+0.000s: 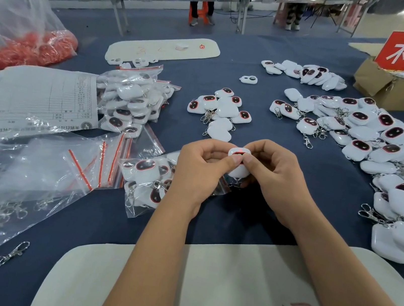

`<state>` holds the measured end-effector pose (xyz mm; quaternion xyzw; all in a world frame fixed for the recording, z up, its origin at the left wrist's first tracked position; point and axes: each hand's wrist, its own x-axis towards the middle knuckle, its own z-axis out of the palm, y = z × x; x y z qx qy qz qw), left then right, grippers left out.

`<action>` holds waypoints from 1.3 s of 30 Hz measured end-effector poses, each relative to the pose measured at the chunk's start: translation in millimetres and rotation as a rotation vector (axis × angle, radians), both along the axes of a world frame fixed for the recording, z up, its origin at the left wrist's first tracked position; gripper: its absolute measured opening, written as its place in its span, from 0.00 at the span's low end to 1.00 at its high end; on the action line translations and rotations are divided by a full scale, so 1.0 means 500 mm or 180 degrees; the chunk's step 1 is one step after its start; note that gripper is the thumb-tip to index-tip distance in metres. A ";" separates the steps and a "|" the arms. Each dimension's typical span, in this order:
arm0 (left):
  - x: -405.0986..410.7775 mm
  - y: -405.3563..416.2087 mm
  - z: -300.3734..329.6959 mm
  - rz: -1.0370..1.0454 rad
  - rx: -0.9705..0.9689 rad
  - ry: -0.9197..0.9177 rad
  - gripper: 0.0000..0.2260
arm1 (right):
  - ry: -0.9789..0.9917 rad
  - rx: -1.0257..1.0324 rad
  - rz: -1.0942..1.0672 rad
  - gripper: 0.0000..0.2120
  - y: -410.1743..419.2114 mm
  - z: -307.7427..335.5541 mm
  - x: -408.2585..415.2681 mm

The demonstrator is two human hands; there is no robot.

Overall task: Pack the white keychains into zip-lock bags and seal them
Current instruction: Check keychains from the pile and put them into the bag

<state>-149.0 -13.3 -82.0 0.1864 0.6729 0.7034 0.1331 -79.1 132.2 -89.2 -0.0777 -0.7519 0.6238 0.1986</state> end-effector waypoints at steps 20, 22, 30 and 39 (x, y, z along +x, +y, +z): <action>0.010 0.011 0.016 0.0775 -0.0177 0.0185 0.06 | 0.0061 -0.0028 0.0063 0.08 0.001 -0.007 -0.004; 0.008 0.007 0.021 0.1140 -0.0773 0.1093 0.08 | 0.0061 -0.0024 -0.0041 0.08 0.002 -0.008 -0.005; -0.006 -0.026 0.022 0.0619 -0.2924 0.2285 0.24 | 0.0090 -0.0353 -0.0151 0.09 0.005 -0.006 -0.008; -0.002 -0.022 0.020 0.0877 -0.2994 0.2204 0.11 | 0.0157 -0.0483 -0.0231 0.08 0.005 -0.006 -0.009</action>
